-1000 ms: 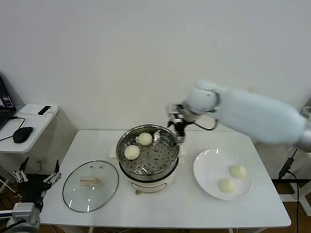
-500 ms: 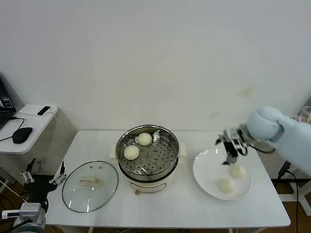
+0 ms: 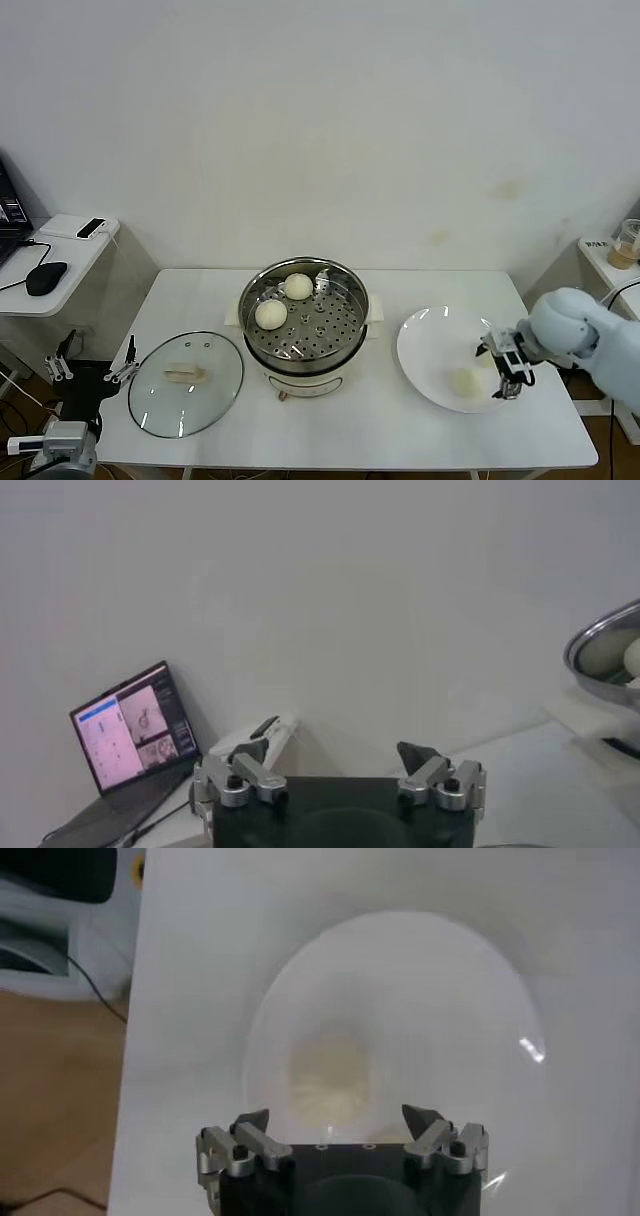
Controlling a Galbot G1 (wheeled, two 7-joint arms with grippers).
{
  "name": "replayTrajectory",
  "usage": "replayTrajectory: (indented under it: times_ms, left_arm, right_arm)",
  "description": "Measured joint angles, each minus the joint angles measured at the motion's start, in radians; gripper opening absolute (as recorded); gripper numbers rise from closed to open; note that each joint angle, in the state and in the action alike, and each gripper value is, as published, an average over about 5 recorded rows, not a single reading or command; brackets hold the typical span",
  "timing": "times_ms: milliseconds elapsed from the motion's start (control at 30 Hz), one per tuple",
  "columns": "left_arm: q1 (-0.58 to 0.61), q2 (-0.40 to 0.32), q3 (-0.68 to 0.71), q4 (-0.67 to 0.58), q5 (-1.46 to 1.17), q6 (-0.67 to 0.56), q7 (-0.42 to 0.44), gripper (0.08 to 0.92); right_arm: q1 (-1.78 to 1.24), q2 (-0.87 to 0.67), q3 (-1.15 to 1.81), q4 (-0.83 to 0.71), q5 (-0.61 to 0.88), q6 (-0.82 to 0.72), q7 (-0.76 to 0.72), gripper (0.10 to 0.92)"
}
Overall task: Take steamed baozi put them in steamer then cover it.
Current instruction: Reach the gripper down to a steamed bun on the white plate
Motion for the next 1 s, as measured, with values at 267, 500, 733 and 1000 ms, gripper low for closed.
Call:
replayTrajectory:
  times_ms: [267, 500, 733, 1000]
  left_arm:
    - [0.001, 0.002, -0.006, 0.006, 0.001, 0.000, 0.000, 0.823]
    - [0.000, 0.005, -0.014, 0.012, 0.001, 0.000, 0.000, 0.823]
    - [-0.001, 0.005, -0.018, 0.015, 0.001, 0.000, 0.000, 0.823]
    - [-0.002, 0.003, -0.019, 0.015, 0.001, 0.000, 0.000, 0.823]
  right_arm:
    - [-0.025, 0.044, 0.000, -0.054, -0.026, 0.004, 0.022, 0.823]
    - [-0.029, 0.093, -0.004, -0.112, -0.039, 0.005, 0.040, 0.823]
    - [-0.040, 0.132, -0.005, -0.152, -0.043, -0.003, 0.054, 0.786]
    - [-0.041, 0.152, -0.005, -0.169, -0.044, -0.020, 0.057, 0.651]
